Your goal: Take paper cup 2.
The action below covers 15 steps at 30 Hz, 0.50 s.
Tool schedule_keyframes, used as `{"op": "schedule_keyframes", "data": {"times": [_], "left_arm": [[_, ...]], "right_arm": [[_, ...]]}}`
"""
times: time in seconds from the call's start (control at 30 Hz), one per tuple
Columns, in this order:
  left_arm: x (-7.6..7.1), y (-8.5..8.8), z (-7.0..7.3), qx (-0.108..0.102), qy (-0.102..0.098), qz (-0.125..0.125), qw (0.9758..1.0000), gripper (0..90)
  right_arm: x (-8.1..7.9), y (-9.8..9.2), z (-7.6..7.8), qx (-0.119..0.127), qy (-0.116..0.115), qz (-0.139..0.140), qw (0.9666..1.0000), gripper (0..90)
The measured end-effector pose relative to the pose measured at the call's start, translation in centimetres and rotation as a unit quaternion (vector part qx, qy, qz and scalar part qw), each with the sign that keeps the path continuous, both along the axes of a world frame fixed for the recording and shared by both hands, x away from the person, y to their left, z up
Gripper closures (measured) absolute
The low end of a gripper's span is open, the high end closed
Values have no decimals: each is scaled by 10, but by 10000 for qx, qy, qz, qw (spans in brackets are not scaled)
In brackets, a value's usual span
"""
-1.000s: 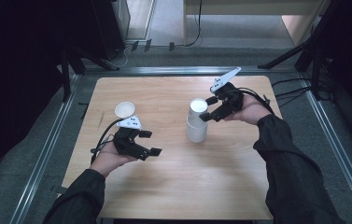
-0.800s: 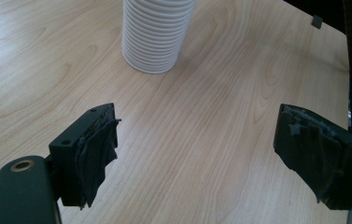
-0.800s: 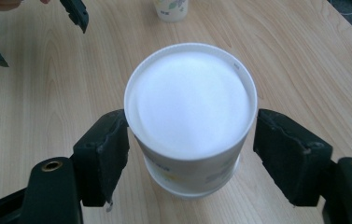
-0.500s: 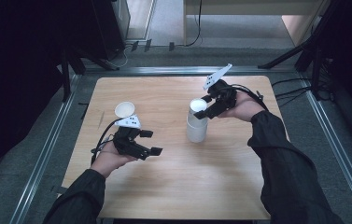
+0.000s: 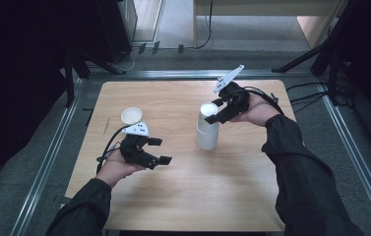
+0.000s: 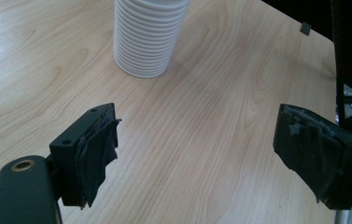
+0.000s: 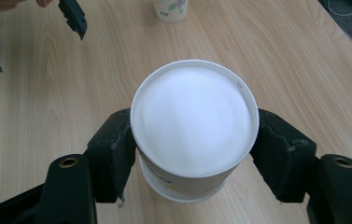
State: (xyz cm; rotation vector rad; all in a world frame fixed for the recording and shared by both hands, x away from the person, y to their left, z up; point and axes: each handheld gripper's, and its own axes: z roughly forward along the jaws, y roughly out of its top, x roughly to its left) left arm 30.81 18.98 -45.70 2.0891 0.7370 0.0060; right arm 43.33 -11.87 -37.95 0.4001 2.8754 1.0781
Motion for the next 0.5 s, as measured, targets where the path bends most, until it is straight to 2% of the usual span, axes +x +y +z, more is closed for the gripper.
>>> {"op": "schedule_keyframes", "data": {"times": [0.5], "left_arm": [[1, 2, 0, -11, -13, 36, 10000, 140]], "right_arm": [[-6, 1, 33, 80, -201, 63, 9997, 352]]}}
